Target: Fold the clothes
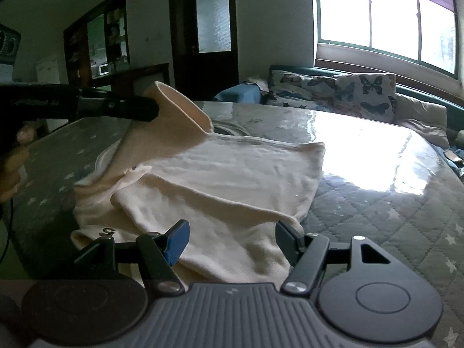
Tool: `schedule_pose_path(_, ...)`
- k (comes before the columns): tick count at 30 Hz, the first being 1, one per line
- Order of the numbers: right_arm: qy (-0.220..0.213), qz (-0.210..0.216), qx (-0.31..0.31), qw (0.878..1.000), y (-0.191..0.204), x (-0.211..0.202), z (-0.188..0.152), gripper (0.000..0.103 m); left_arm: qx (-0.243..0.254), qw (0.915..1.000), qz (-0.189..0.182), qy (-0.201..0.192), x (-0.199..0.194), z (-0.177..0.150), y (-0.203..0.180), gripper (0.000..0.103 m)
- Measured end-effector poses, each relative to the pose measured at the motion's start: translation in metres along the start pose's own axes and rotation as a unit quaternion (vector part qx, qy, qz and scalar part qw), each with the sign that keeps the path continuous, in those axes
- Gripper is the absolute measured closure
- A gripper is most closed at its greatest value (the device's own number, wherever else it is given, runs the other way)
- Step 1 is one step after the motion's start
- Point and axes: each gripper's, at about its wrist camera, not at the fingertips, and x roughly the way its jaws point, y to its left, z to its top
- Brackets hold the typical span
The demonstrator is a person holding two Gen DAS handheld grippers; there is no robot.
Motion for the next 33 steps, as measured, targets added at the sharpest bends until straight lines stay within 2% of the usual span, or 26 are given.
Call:
schedule_pose_path(14,0.003,-0.014,0.009,1.000,-0.008,-0.002,-0.003,0.036,-0.020,0.9971,-0.040,0.062,0.032,-0.022,-0.005,0.094)
schedule_pose_path(17,0.003,-0.017,0.011,1.000,-0.009,-0.002,-0.004,0.036,-0.017,0.9963,-0.047,0.070,0.032,-0.027,-0.007,0.087)
schedule_pose_path(19,0.004,-0.018,0.012,1.000,-0.009,-0.002,-0.004,0.036,-0.014,0.9961,-0.052,0.070,0.030,-0.029,-0.009,0.078)
schedule_pose_path(31,-0.001,-0.026,0.014,1.000,-0.012,-0.006,-0.003,0.036,-0.014,0.9966,-0.045,0.068,0.024,-0.031,-0.008,0.070)
schedule_pose_path(33,-0.003,-0.028,0.016,0.999,-0.014,-0.006,-0.003,0.036,-0.015,0.9971,-0.037,0.065,0.021,-0.030,-0.005,0.063)
